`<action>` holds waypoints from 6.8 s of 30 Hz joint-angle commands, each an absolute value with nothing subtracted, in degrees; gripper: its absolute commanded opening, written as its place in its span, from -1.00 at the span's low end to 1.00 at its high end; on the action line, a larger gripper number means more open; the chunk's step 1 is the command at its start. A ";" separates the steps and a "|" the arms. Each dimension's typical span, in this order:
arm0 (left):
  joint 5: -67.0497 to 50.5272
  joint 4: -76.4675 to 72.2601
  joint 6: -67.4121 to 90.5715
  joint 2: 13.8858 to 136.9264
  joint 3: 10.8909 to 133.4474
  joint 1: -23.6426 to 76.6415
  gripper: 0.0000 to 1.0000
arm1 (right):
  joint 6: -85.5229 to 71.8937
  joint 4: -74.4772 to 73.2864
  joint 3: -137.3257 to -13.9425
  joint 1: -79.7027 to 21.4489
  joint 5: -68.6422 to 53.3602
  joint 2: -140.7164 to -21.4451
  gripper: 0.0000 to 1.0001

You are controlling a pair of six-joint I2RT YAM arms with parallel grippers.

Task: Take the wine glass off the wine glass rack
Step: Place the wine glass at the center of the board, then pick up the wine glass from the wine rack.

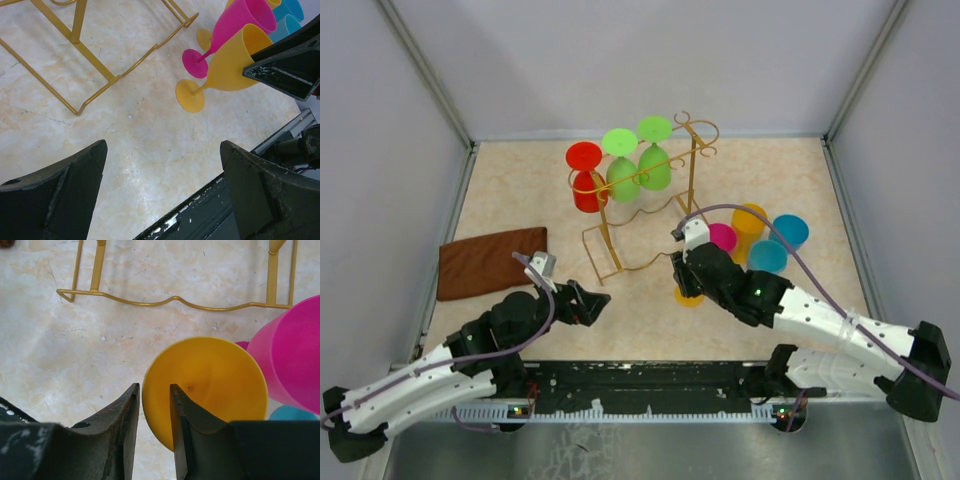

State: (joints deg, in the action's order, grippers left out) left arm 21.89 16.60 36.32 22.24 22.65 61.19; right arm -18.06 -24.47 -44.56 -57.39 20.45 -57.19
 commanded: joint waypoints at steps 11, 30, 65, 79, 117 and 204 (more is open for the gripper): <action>20.72 13.61 37.98 23.79 23.04 61.00 0.99 | -19.91 -15.32 -40.96 -57.66 20.08 -46.69 -0.01; 34.84 11.75 20.59 31.38 28.50 60.03 0.99 | -8.03 0.21 -43.42 -57.68 31.22 -35.61 0.88; 5.99 8.98 24.00 44.64 45.49 15.73 0.98 | -28.42 -22.36 -98.16 -28.84 -5.06 -81.89 0.34; 4.29 8.26 22.99 44.94 44.54 15.63 0.98 | -29.51 -23.34 -103.37 -28.65 1.88 -88.94 -0.03; -0.06 5.62 22.52 39.55 42.10 15.64 0.98 | -34.23 -19.82 -101.49 -27.91 5.47 -92.70 -0.23; -1.05 6.48 23.92 39.11 41.82 15.63 0.98 | -58.27 -0.64 -91.21 -25.32 4.11 -89.38 -1.00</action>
State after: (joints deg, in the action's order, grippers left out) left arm -1.13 7.29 23.42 39.88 42.15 15.97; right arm -56.25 -5.48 -89.62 -26.06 3.92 -90.26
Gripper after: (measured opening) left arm 0.993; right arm 0.008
